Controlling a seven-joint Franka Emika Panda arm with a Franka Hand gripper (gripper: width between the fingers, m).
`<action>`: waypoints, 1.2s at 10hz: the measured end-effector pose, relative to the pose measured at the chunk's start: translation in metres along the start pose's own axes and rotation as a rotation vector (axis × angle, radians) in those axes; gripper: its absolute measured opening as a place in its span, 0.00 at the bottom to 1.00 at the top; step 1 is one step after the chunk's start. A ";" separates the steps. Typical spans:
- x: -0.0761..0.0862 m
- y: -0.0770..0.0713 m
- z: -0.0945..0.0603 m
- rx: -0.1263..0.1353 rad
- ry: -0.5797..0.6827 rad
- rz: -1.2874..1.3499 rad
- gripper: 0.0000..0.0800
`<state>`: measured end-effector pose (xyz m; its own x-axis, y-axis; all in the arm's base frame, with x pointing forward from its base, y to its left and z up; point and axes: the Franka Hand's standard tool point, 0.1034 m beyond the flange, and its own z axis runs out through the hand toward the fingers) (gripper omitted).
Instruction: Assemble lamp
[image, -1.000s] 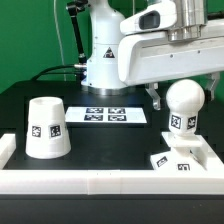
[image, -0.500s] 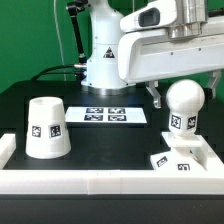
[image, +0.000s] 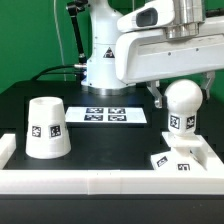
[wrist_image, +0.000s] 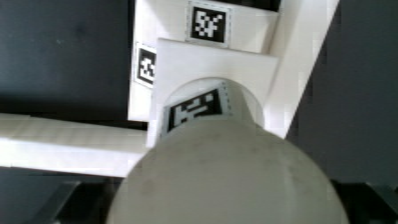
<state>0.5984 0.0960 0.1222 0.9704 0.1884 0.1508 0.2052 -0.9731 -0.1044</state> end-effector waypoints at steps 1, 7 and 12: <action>0.000 0.000 0.000 0.000 0.000 0.014 0.72; -0.004 0.000 0.000 -0.001 -0.003 0.549 0.72; -0.004 -0.007 0.001 0.003 -0.024 1.039 0.72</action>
Offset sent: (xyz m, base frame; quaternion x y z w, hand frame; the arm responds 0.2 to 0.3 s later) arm -0.0099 -0.0060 -0.0020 0.0017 -0.0081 0.2225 0.9749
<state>0.5929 0.1024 0.1217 0.6717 -0.7400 -0.0348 -0.7332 -0.6574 -0.1740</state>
